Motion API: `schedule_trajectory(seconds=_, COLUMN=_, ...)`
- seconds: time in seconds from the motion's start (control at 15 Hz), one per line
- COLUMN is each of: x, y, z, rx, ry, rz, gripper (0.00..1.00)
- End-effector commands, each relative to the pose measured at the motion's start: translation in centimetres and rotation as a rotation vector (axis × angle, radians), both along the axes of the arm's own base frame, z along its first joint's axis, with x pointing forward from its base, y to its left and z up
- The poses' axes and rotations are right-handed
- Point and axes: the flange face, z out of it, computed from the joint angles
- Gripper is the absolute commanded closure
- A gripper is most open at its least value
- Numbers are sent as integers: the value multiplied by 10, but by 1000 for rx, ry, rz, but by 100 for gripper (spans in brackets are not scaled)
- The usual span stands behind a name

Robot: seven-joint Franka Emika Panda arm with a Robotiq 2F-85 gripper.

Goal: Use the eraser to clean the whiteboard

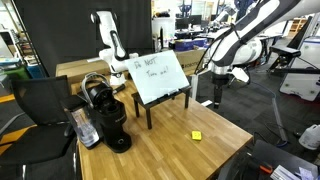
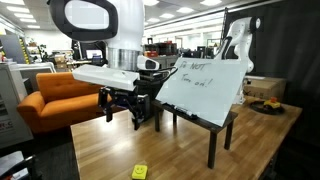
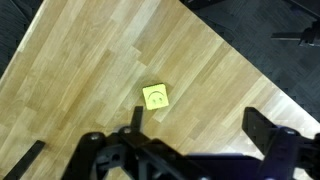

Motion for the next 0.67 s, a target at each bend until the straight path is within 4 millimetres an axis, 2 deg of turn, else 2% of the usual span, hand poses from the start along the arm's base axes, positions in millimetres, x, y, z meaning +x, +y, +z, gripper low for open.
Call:
schedule_trajectory(seconds=0.0, x=12, y=-9, z=-14, rx=-47, ry=7, rz=86, gripper=0)
schedule_trajectory(seconds=0.13, x=15, y=-10, z=-23, rx=-68, ry=25, rz=101, gripper=0)
schedule_trajectory(seconds=0.27, x=11, y=-5, z=-23, rx=-58, ry=27, rz=80, gripper=0)
schedule_trajectory(seconds=0.6, x=15, y=-5, z=-25, rx=-66, ry=30, rz=90, gripper=0)
